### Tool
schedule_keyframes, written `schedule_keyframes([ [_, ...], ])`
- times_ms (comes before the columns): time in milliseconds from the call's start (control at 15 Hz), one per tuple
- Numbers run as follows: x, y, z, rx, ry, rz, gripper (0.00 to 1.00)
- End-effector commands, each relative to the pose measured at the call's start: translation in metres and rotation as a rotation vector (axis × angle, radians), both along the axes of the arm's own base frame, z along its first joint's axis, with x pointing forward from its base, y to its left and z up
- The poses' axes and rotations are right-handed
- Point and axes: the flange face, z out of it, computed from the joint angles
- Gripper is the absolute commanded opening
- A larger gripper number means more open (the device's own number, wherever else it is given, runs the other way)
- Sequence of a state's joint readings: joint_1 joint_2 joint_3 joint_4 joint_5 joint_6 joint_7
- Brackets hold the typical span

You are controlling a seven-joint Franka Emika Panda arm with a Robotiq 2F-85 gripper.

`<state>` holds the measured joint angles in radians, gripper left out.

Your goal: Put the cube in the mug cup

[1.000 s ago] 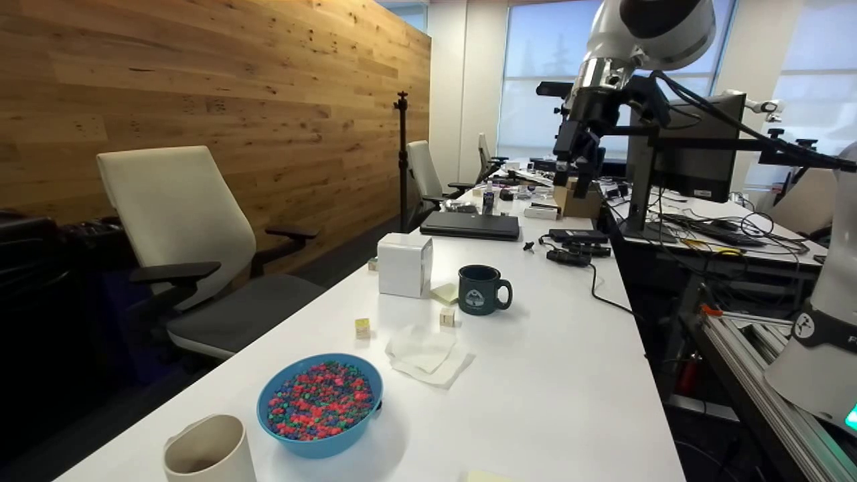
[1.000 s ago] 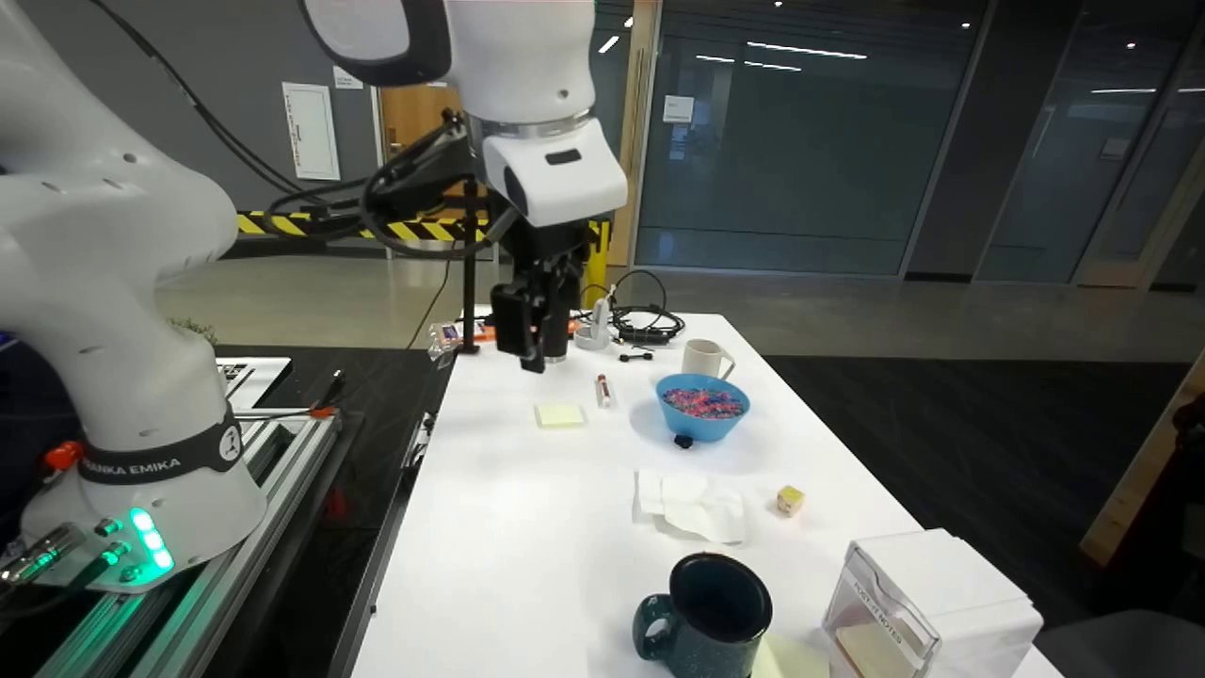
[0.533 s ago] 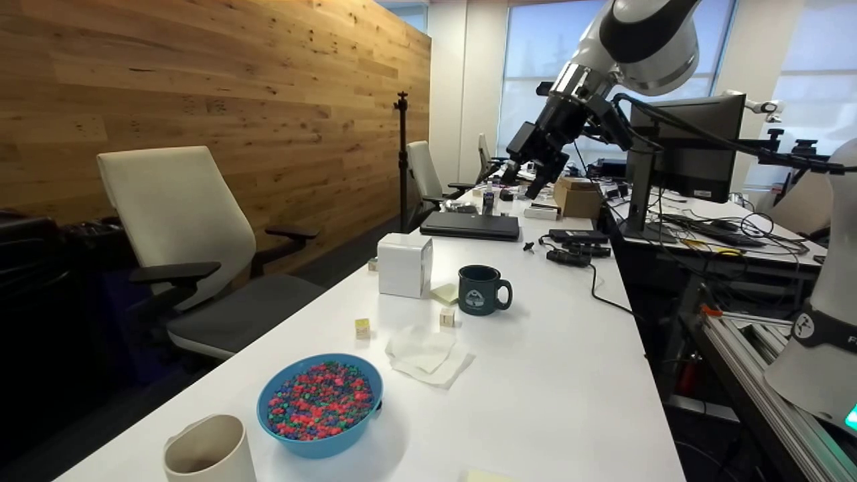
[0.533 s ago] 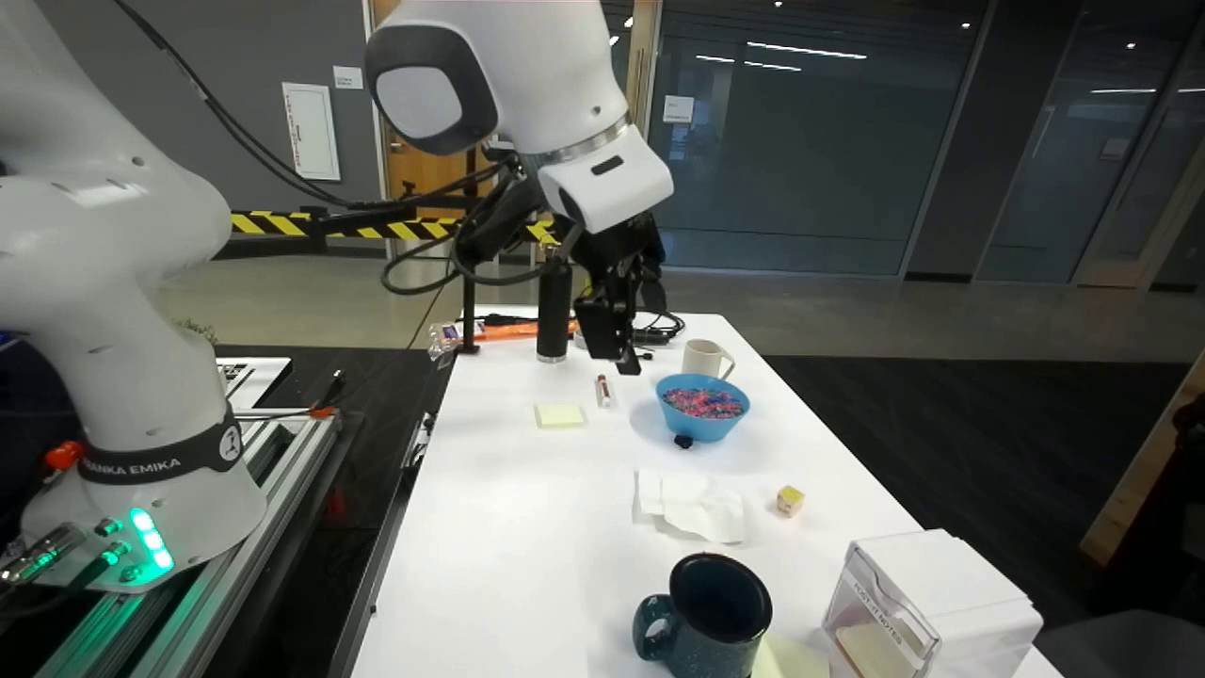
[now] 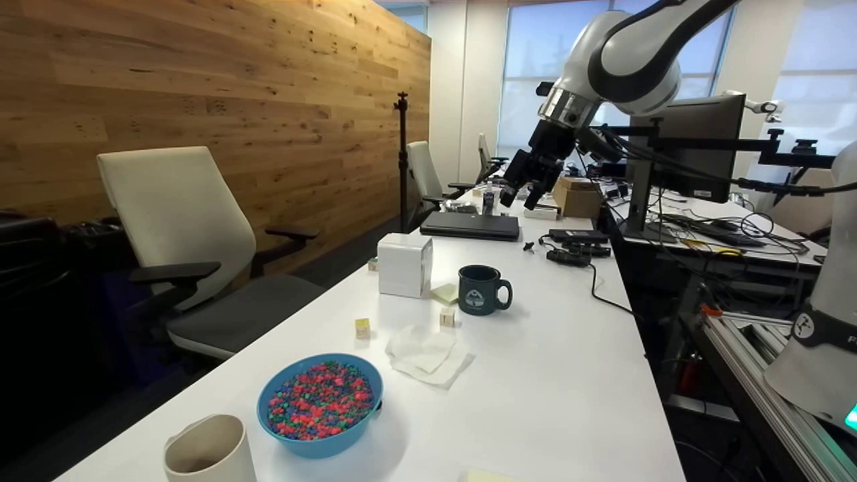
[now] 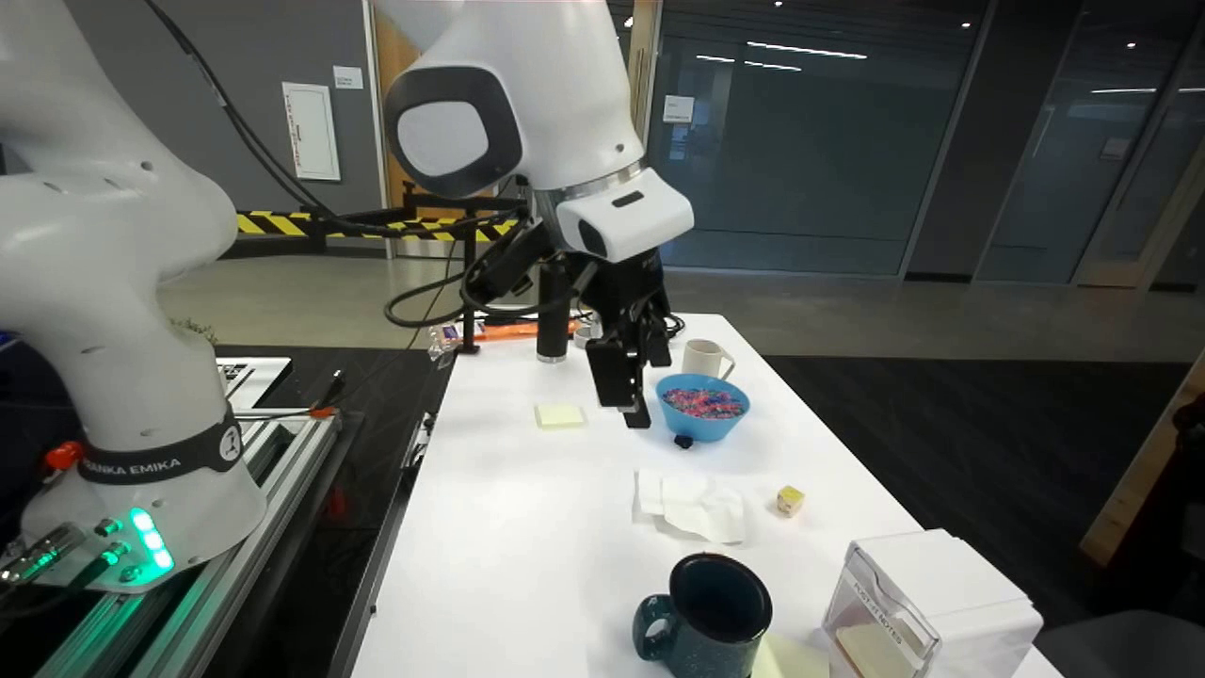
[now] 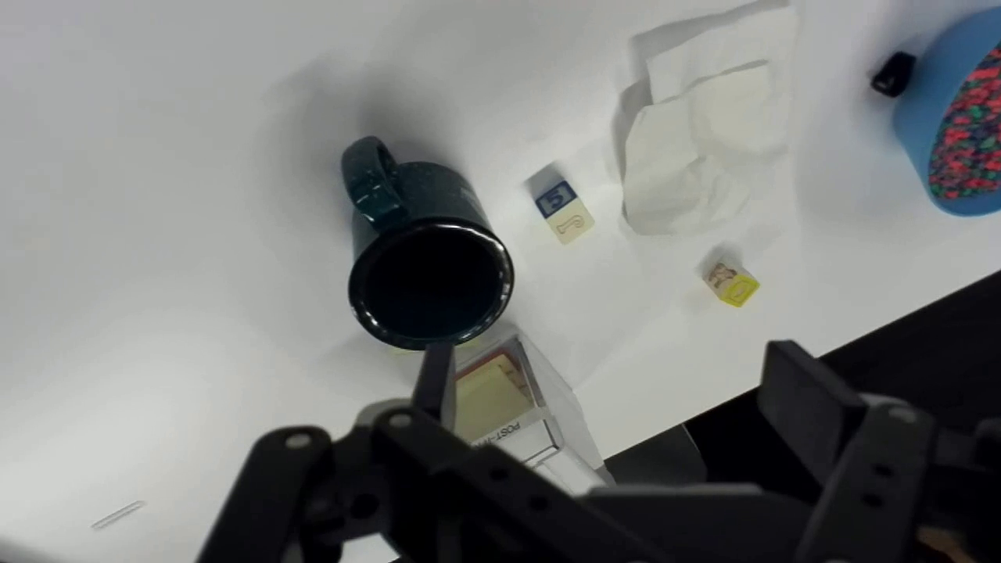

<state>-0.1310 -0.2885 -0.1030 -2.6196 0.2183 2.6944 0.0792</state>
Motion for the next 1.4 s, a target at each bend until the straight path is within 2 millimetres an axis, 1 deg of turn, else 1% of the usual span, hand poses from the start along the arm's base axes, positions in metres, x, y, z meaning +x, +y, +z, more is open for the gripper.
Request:
schedule_keyframes([
  [0, -0.001, -0.014, -0.003, -0.074, 0.044, 0.020, 1.00],
  [133, -0.003, -0.018, -0.004, -0.071, 0.041, 0.021, 1.00],
  [200, -0.003, -0.014, -0.006, -0.056, 0.031, 0.019, 1.00],
  [533, -0.003, -0.015, -0.006, -0.055, 0.031, 0.017, 1.00],
  [600, -0.008, -0.012, -0.010, -0.035, 0.084, 0.036, 1.00],
  [667, -0.011, -0.006, -0.017, -0.026, 0.130, 0.069, 1.00],
  [800, -0.017, 0.018, -0.035, 0.008, 0.212, 0.186, 1.00],
  [933, -0.018, 0.044, -0.049, -0.015, 0.258, 0.291, 1.00],
  [1133, -0.016, 0.082, -0.065, -0.058, 0.259, 0.403, 1.00],
  [1267, -0.010, 0.099, -0.078, -0.080, 0.249, 0.440, 1.00],
  [1333, -0.006, 0.103, -0.085, -0.087, 0.247, 0.442, 1.00],
])
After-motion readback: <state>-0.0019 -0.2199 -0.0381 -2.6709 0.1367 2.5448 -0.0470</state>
